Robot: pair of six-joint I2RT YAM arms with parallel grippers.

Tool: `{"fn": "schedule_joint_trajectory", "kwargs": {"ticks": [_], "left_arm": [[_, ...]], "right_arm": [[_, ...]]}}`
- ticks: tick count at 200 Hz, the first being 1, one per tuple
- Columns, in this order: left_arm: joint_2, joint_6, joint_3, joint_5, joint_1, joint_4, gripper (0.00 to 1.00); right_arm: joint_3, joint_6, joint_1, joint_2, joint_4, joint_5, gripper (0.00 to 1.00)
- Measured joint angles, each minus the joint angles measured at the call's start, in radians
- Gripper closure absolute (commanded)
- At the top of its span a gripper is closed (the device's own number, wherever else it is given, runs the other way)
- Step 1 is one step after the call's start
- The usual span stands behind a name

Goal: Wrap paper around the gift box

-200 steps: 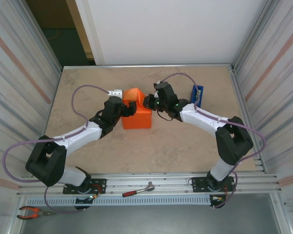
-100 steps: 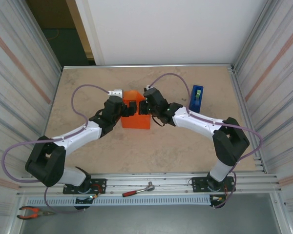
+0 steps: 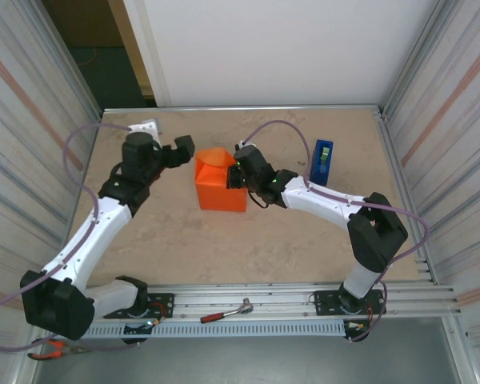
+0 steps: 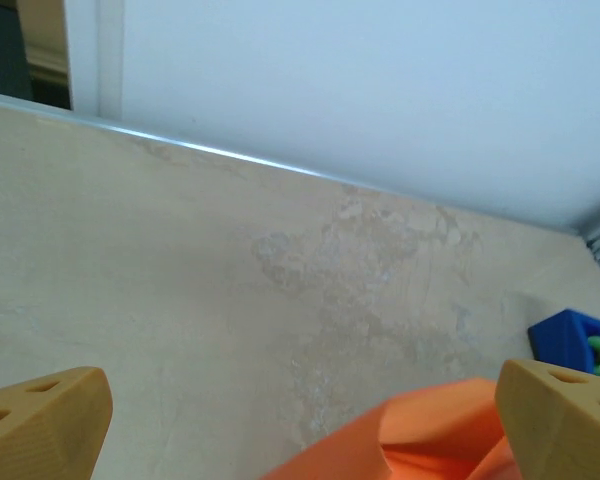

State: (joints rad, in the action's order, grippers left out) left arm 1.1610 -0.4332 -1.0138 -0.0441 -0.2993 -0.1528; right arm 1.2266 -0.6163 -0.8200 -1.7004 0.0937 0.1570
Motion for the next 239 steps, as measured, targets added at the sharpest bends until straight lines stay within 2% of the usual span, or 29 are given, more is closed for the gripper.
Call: {"fn": "schedule_joint_trajectory", "kwargs": {"ticks": [12, 26, 52, 68, 77, 86, 132, 172, 239], "left_arm": [[0.007, -0.007, 0.000, 0.056, 0.048, -0.011, 0.07], [0.040, -0.024, 0.001, 0.128, 0.095, -0.020, 0.18], [0.124, -0.045, 0.026, 0.246, 0.149, -0.015, 0.55], [0.178, -0.051, 0.041, 0.307, 0.156, -0.010, 0.82], [0.202, -0.054, 0.046, 0.335, 0.156, -0.006, 0.92], [0.225, -0.064, 0.048, 0.362, 0.155, 0.000, 0.97], [0.302, -0.069, 0.048, 0.446, 0.150, 0.062, 0.94], [0.354, -0.064, 0.047, 0.483, 0.097, 0.089, 0.93], [0.266, -0.042, 0.068, 0.500, 0.059, 0.114, 0.92]], "right_arm": [[-0.001, 0.000, 0.000, 0.000, -0.003, 0.000, 1.00], [-0.002, 0.000, 0.000, 0.000, -0.005, 0.000, 1.00], [-0.003, 0.000, 0.000, 0.000, -0.007, 0.000, 1.00], [-0.006, 0.000, 0.000, 0.000, -0.012, 0.000, 1.00], [-0.006, -0.001, 0.000, 0.000, -0.013, 0.000, 1.00], [-0.007, -0.001, 0.000, 0.000, -0.014, 0.000, 1.00], [-0.008, -0.003, 0.000, 0.000, -0.017, 0.000, 1.00], [-0.008, -0.003, 0.000, 0.000, -0.018, 0.000, 1.00], [-0.013, -0.003, -0.001, 0.000, -0.029, 0.001, 1.00]]}}
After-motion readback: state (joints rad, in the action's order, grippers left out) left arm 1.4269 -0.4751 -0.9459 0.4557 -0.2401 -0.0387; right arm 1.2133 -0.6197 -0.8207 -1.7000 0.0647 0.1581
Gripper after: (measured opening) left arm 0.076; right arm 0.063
